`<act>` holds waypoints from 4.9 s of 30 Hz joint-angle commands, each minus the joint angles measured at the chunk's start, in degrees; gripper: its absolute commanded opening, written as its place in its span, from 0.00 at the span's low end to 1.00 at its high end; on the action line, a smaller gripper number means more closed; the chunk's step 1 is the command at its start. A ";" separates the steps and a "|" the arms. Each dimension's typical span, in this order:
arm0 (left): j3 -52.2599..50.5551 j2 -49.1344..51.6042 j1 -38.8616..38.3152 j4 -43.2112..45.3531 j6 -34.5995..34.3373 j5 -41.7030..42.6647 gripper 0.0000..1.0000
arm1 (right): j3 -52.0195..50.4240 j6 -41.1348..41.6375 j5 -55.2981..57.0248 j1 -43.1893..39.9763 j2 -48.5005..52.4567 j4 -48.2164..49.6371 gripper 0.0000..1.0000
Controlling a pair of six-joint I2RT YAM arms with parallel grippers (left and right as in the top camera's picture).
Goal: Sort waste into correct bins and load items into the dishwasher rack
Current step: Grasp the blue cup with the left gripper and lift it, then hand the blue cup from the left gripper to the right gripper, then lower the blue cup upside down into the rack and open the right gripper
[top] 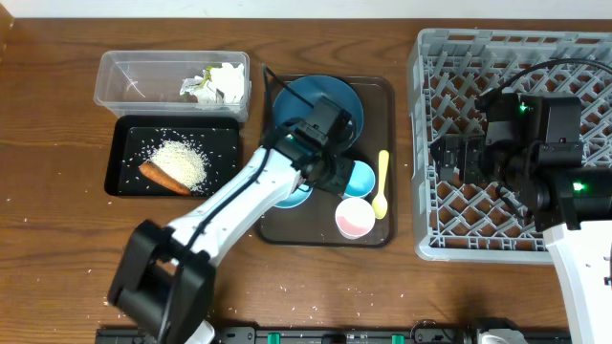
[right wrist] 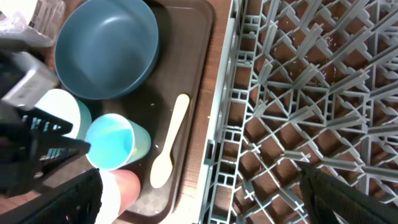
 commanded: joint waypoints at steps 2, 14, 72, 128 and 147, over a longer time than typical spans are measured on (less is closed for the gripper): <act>0.79 1.77 -0.04 1.49 0.33 0.66 0.52 | 0.96 0.59 -0.31 -0.17 0.09 -0.17 0.99; 0.79 4.92 -0.17 2.64 0.11 0.63 0.37 | 0.96 0.59 -0.28 -0.17 0.09 -0.15 0.99; 1.22 -2.93 26.77 54.25 -38.47 70.60 0.06 | 0.02 9.81 -46.97 8.81 12.20 45.57 0.89; 0.76 -2.38 26.77 54.45 -30.97 70.44 0.30 | 2.84 10.86 -19.63 -12.28 6.43 26.25 0.41; -1.88 -1.70 27.28 31.34 -14.91 47.04 0.30 | 13.97 9.60 11.78 -12.17 7.52 -21.38 0.36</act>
